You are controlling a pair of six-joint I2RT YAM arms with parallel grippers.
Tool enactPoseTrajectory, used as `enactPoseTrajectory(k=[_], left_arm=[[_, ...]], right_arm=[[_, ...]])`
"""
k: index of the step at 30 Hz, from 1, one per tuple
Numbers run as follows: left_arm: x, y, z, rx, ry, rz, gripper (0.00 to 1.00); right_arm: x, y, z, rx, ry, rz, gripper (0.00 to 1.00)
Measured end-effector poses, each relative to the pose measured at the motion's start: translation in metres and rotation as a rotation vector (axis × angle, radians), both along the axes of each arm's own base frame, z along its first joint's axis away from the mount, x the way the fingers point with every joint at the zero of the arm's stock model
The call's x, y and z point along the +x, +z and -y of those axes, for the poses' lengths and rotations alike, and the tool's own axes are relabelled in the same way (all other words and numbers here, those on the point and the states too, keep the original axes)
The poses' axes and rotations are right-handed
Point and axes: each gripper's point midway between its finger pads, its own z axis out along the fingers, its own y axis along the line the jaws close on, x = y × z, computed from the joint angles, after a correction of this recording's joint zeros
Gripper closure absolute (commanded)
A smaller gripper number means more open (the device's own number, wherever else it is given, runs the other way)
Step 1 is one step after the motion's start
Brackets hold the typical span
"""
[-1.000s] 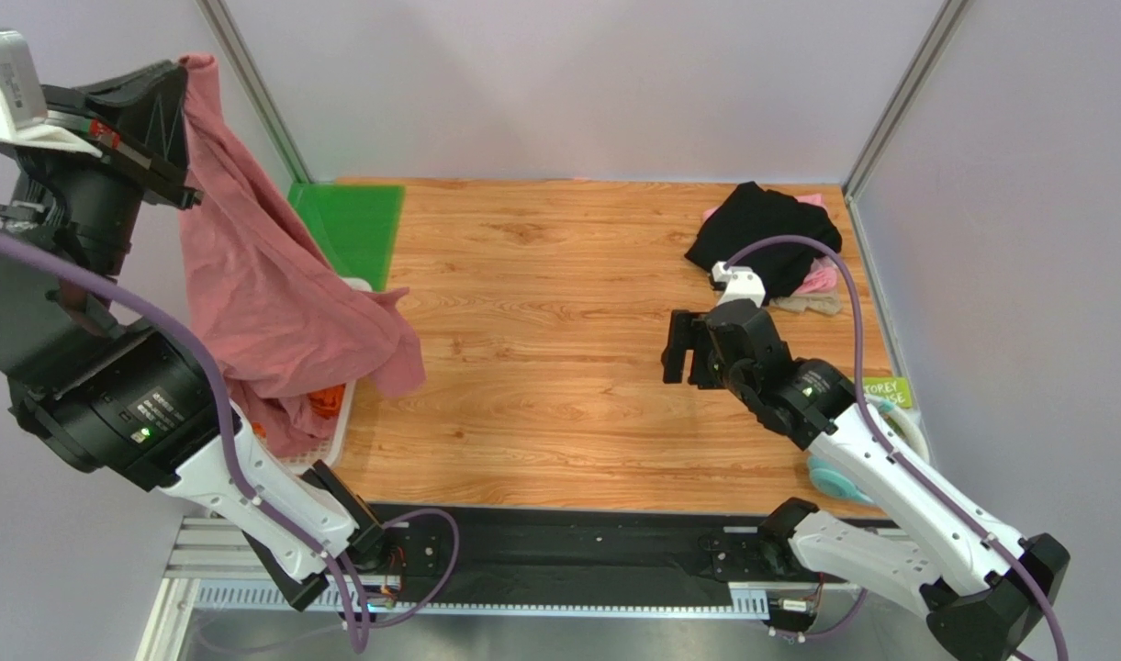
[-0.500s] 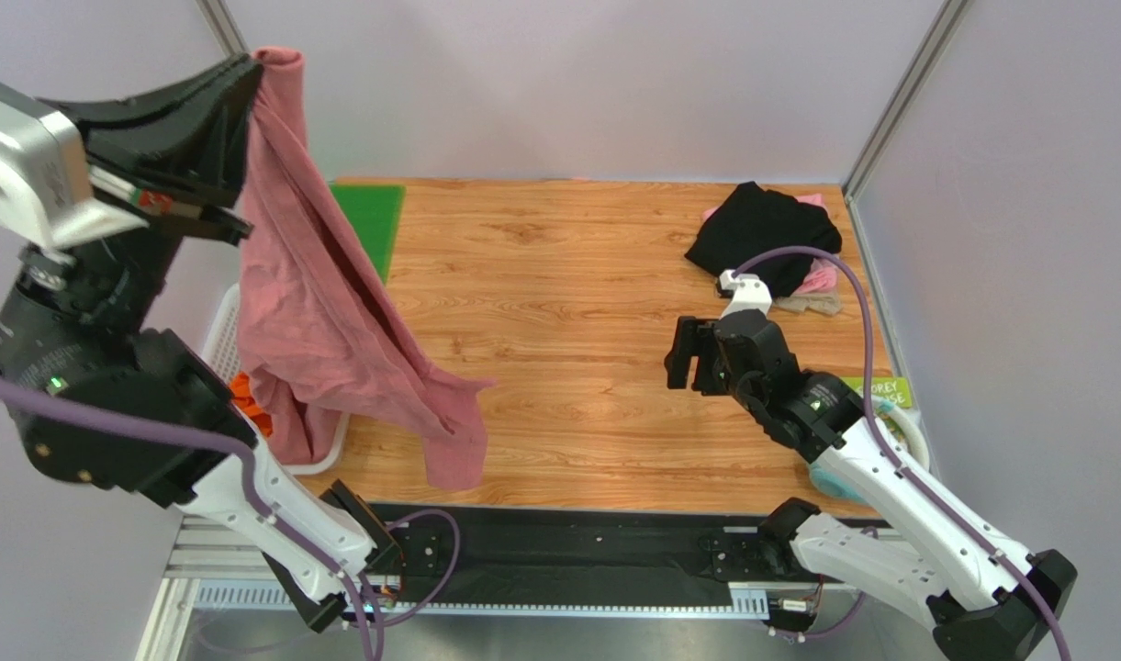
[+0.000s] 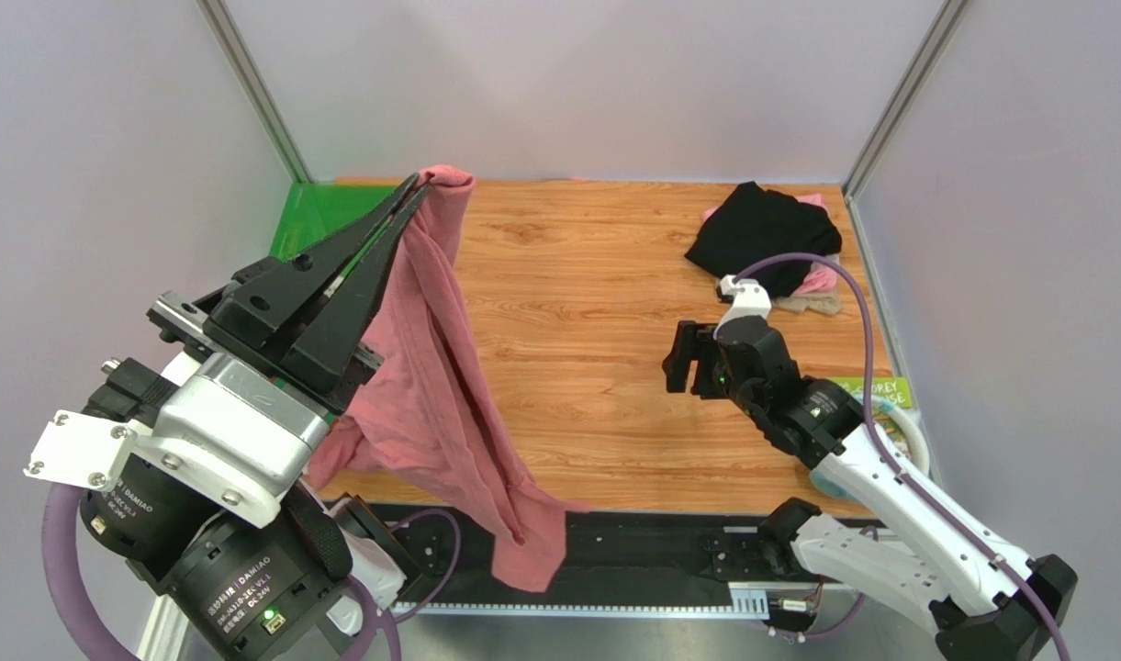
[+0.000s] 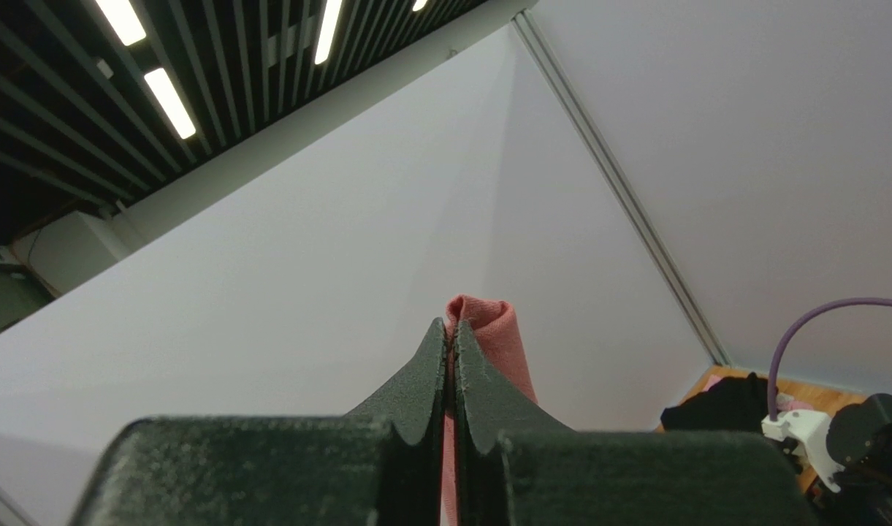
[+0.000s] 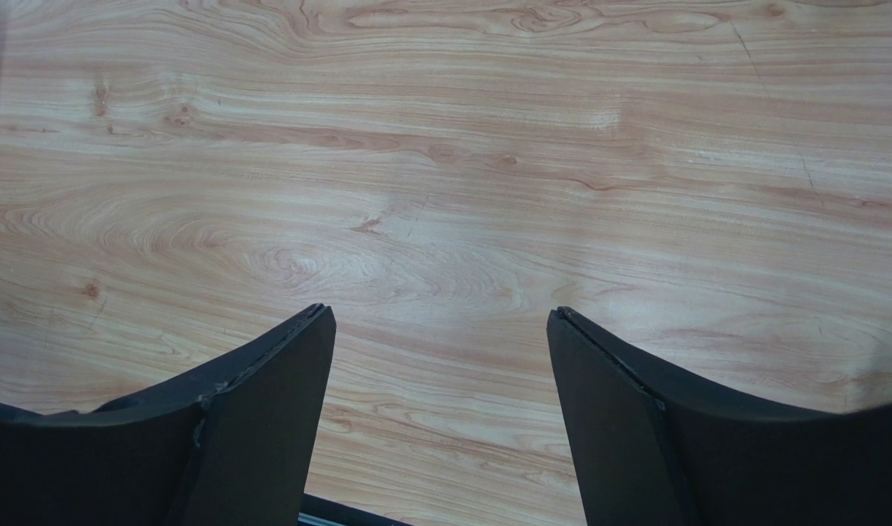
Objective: Fold and stack the t-shirts
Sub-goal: Move the tshirt to the center of the board
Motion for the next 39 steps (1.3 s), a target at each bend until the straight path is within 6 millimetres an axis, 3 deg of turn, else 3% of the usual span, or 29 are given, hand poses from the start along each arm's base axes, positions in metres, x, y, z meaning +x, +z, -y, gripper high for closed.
enactPoseTrajectory(k=[10, 16, 23, 27, 35, 39], left_arm=[[0.005, 0.002, -0.005, -0.033, -0.014, -0.012, 1.0], [0.048, -0.01, -0.047, -0.102, 0.009, -0.147, 1.0], [0.088, -0.041, -0.09, -0.159, 0.048, -0.286, 1.0], [0.088, -0.053, -0.089, -0.133, 0.063, -0.3, 1.0], [0.073, -0.059, -0.07, -0.058, 0.081, -0.261, 1.0], [0.073, -0.06, -0.07, -0.053, 0.082, -0.266, 1.0]], right_arm=[[-0.002, -0.008, -0.004, 0.009, 0.022, -0.015, 0.23], [-0.008, -0.003, -0.023, 0.079, 0.108, -0.026, 0.2], [-0.03, 0.002, -0.07, 0.176, 0.319, -0.062, 0.19], [-0.048, -0.012, -0.098, 0.191, 0.423, -0.121, 0.17], [-0.093, -0.058, -0.141, 0.094, 0.571, -0.23, 0.17], [-0.105, -0.045, -0.158, 0.06, 0.632, -0.165, 0.16]])
